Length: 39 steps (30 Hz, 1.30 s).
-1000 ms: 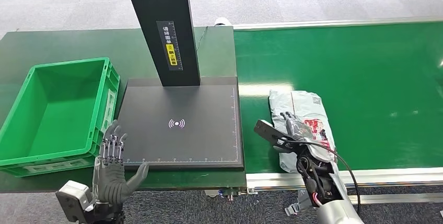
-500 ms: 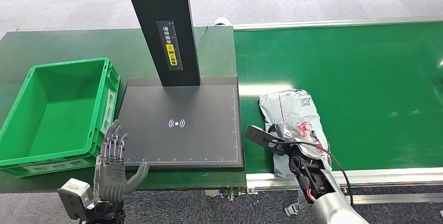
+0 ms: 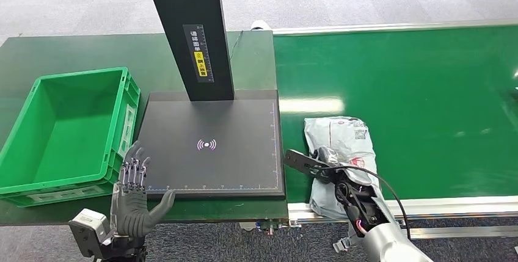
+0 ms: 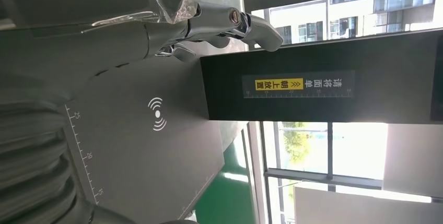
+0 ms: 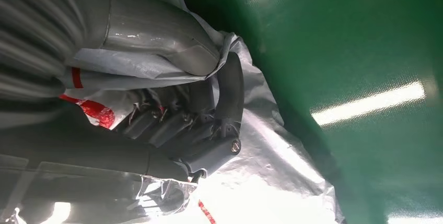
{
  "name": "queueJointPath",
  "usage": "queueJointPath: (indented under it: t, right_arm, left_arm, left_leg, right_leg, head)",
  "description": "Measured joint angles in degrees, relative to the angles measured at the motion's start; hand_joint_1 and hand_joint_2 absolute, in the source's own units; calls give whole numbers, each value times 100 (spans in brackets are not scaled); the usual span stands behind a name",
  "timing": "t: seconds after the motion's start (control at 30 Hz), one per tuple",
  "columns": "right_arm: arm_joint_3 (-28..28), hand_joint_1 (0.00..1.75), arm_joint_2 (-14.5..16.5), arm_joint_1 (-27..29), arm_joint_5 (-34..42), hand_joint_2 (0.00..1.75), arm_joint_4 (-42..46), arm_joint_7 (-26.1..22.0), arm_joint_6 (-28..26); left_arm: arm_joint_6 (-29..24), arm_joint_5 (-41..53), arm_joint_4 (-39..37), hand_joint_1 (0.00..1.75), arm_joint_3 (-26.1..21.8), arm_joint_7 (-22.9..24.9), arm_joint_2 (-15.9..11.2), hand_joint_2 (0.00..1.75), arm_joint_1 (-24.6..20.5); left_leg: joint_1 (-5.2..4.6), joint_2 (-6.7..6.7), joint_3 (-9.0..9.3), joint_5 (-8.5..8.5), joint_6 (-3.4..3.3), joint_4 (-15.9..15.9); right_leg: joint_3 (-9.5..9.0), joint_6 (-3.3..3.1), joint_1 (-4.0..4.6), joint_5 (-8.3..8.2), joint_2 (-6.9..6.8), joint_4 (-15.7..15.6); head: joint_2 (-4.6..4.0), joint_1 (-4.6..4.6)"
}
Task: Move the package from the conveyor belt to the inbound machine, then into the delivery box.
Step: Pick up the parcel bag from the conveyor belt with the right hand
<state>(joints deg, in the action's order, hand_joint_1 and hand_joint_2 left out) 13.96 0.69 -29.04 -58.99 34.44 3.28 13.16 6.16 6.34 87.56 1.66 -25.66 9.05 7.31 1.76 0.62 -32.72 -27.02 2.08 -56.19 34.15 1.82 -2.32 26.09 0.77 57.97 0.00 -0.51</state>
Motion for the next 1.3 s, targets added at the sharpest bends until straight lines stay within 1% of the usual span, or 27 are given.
queueJointPath:
  t: [0.13,0.33,0.37,0.47,0.5,0.67,0.83,0.93,1.07,1.3]
  right_arm:
    - [19,175,-3,-7,115,175,-25,-123,-64]
    - [22,175,-16,8,412,175,62,-520,-246]
    - [22,161,-19,23,469,175,121,-591,-273]
    - [26,30,-24,82,587,175,363,-737,-333]
    - [33,0,-25,99,595,175,445,-745,-340]
    - [146,0,-32,175,561,175,788,-721,-304]
    - [406,0,-35,203,462,175,916,-733,41]
    - [639,0,-41,190,379,175,882,-722,242]
    - [954,0,-43,147,304,175,729,-690,344]
    - [1157,0,-55,83,275,175,579,-673,369]
  left_arm:
    - [8,-1,1,0,-2,0,0,175,9]
    - [33,-20,2,0,-14,-3,1,175,62]
    - [41,-20,4,0,-17,-6,2,175,74]
    - [59,-13,19,0,-30,-13,3,175,121]
    - [68,-7,28,0,-34,-15,3,175,140]
    - [118,25,70,0,-69,-33,12,175,201]
    - [159,37,102,0,-110,-39,29,175,218]
    - [182,44,101,0,-115,-38,33,175,205]
    - [187,68,97,0,-112,-37,35,175,181]
    - [186,70,95,0,-111,-37,37,175,169]
  left_leg:
    - [0,0,0,0,0,0]
    - [0,0,0,0,0,0]
    - [0,1,0,0,0,0]
    - [0,1,0,0,0,0]
    - [0,1,0,0,0,0]
    - [0,1,0,0,0,0]
    - [0,1,0,0,0,0]
    - [0,1,0,0,0,0]
    - [0,0,0,0,0,0]
    - [0,2,0,0,0,0]
  right_leg:
    - [0,0,0,0,0,0]
    - [0,0,0,0,0,0]
    - [1,0,0,0,0,0]
    - [1,0,0,0,0,0]
    - [1,0,0,0,0,0]
    - [0,0,0,0,0,0]
    - [1,0,0,0,0,0]
    - [1,0,0,0,0,0]
    - [0,0,0,0,0,0]
    - [1,0,0,0,0,0]
  head:
    - [0,0]
    - [0,0]
    - [0,0]
    - [0,0]
    - [0,-1]
    - [0,-1]
    - [0,-1]
    - [0,0]
    - [0,1]
    - [0,0]
